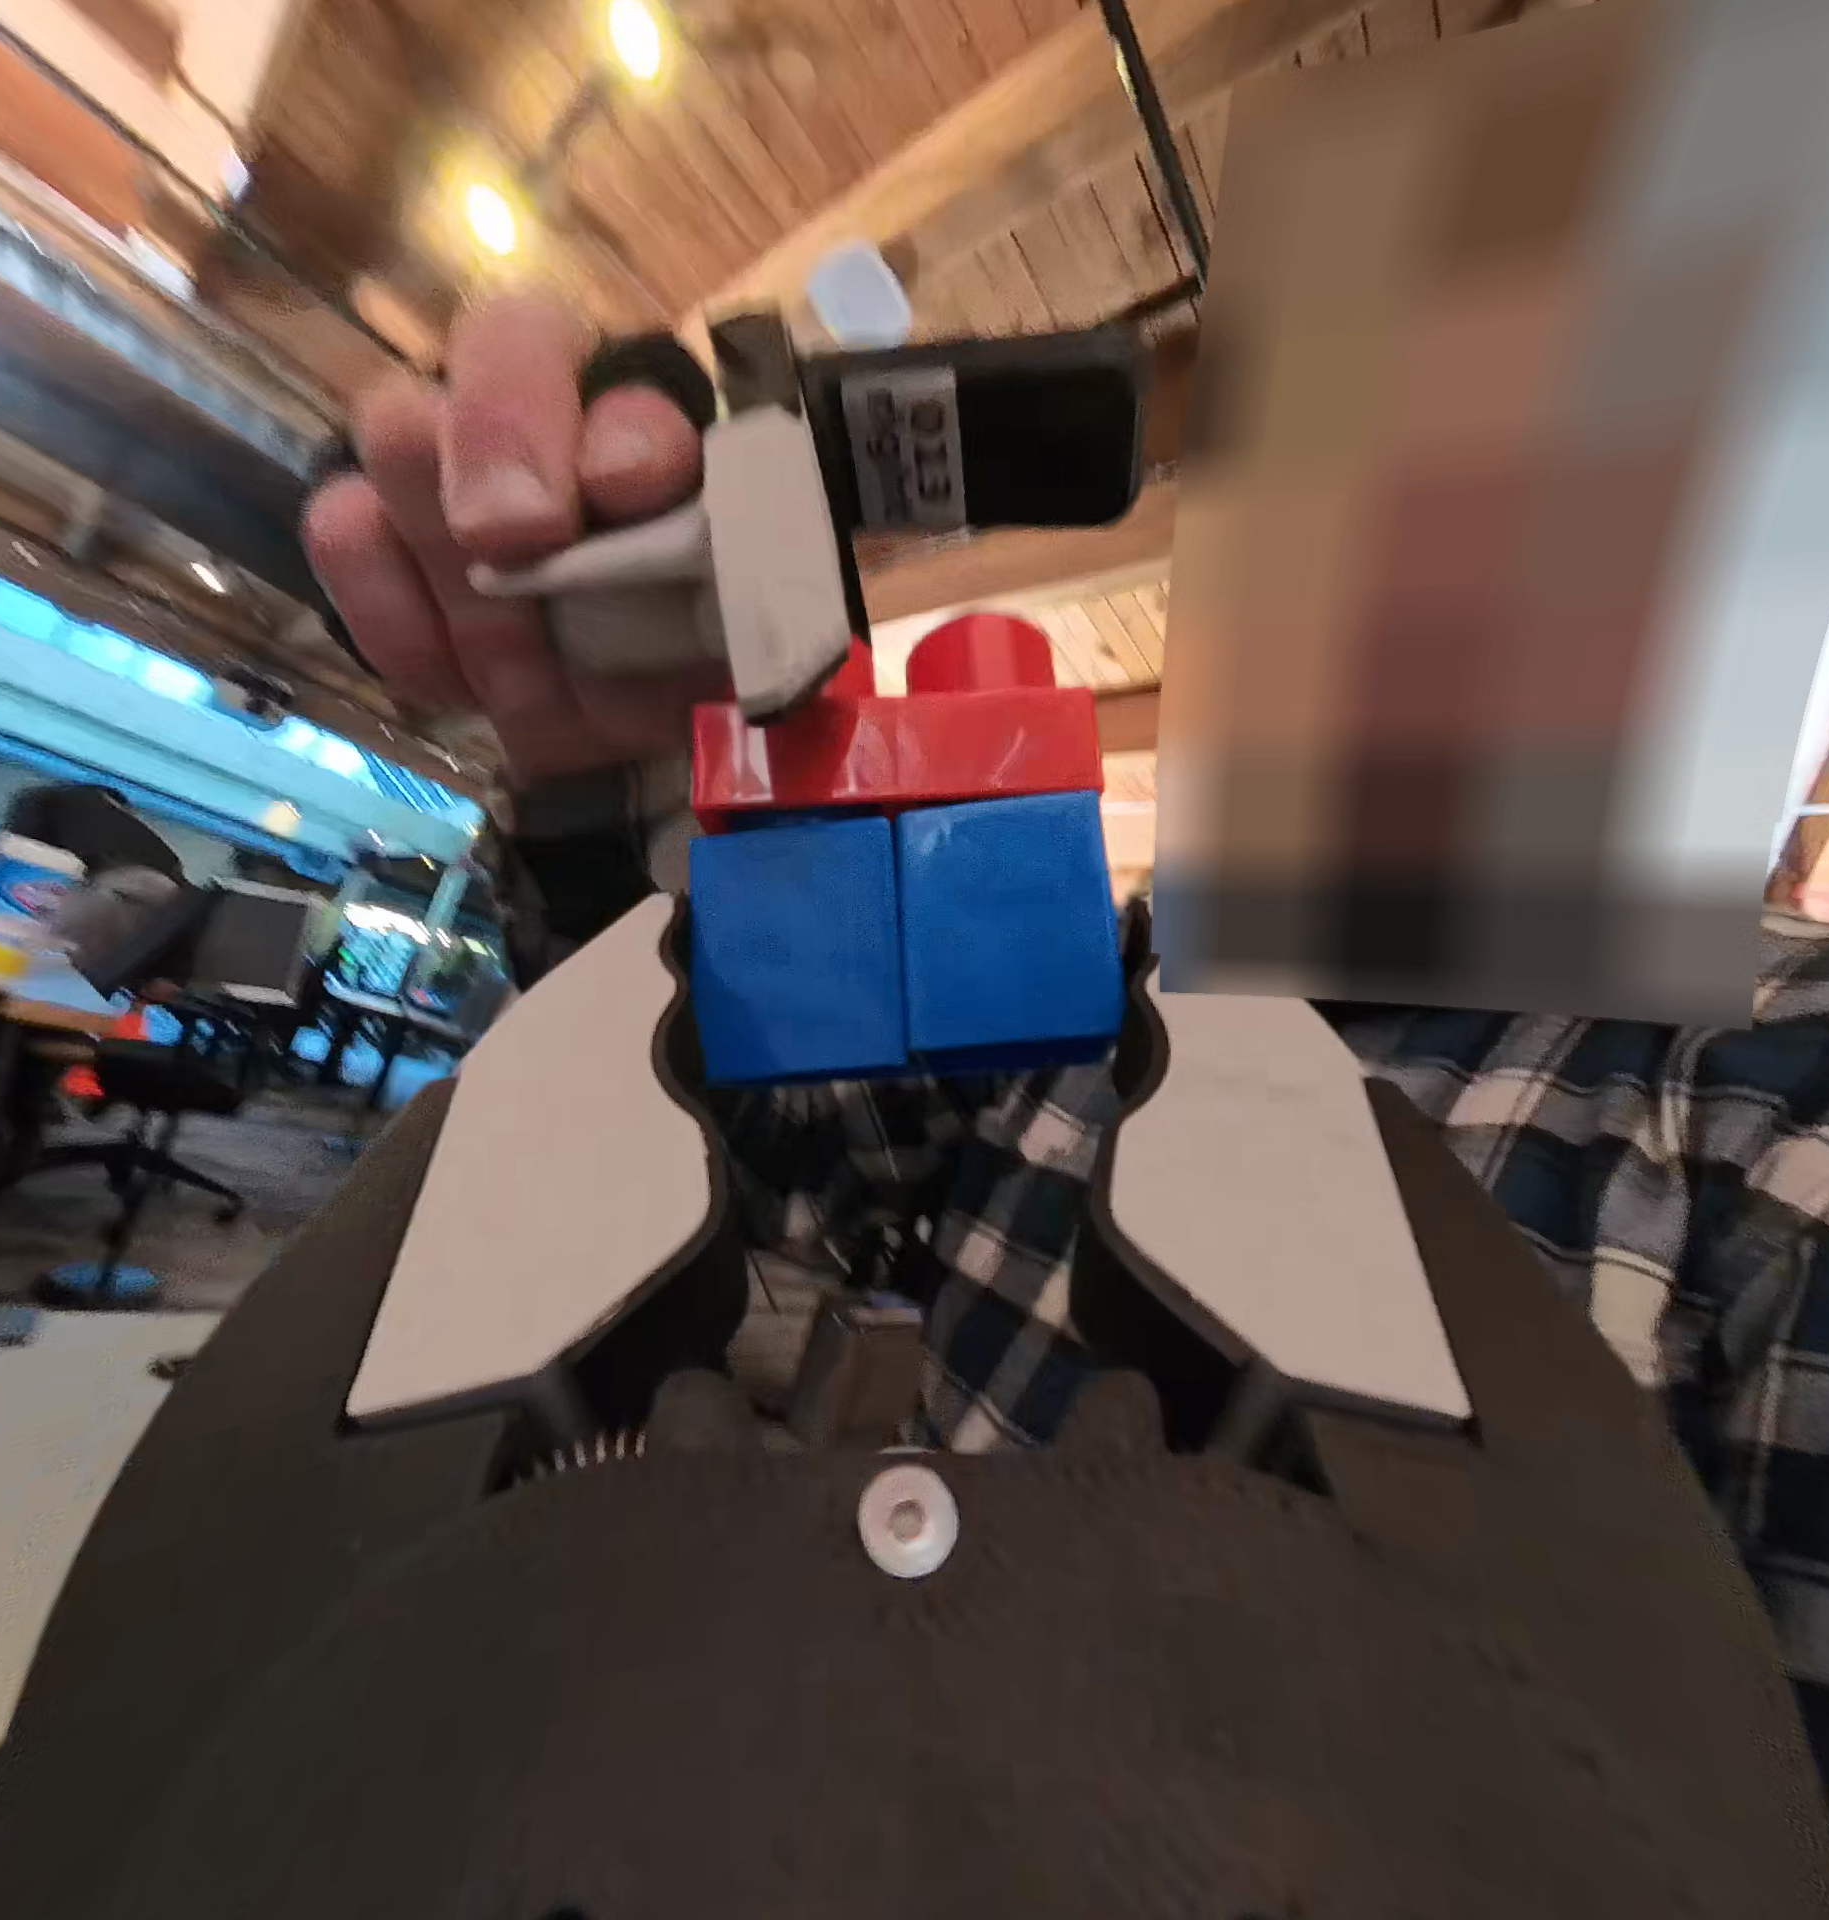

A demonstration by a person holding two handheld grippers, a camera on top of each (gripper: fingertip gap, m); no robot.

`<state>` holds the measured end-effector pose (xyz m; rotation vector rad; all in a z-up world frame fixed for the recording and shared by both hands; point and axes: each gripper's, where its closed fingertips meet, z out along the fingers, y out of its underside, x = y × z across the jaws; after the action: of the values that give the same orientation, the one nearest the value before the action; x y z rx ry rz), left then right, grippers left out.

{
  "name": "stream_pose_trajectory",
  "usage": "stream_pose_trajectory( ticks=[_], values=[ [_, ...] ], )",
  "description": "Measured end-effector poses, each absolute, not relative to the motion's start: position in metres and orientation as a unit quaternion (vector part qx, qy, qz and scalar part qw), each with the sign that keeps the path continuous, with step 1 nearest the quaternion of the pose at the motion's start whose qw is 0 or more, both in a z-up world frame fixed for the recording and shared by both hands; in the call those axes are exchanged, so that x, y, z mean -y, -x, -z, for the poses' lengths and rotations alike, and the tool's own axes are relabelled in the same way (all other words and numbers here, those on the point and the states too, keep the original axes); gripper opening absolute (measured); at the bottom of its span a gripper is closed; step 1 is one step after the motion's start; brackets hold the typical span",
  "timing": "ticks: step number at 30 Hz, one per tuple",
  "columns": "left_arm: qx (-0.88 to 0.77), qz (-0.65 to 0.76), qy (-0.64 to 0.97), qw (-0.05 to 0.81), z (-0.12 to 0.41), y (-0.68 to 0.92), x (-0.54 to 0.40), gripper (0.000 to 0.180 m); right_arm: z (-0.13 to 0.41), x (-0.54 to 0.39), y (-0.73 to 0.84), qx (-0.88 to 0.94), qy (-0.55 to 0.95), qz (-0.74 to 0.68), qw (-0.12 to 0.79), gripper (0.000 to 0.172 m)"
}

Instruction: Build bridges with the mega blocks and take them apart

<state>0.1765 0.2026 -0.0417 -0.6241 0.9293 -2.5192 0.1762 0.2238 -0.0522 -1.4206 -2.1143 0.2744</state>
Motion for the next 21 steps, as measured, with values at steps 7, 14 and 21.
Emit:
stream_pose_trajectory(
  ticks=[7,14,21],
  values=[
    [-0.300,0.906,0.233,0.188,0.043,-0.190,-0.208,0.074,0.054,-0.218,-0.194,0.762,0.570,-0.173,0.254,0.038],
    [-0.309,0.835,0.300,0.341,0.048,-0.190,-0.233,0.073,0.047,-0.229,-0.213,0.724,0.617,-0.209,0.229,0.037],
    [-0.468,0.631,0.429,0.447,0.065,-0.208,-0.231,0.061,0.068,-0.237,-0.226,0.735,0.644,-0.160,0.141,0.037]
  ],
)
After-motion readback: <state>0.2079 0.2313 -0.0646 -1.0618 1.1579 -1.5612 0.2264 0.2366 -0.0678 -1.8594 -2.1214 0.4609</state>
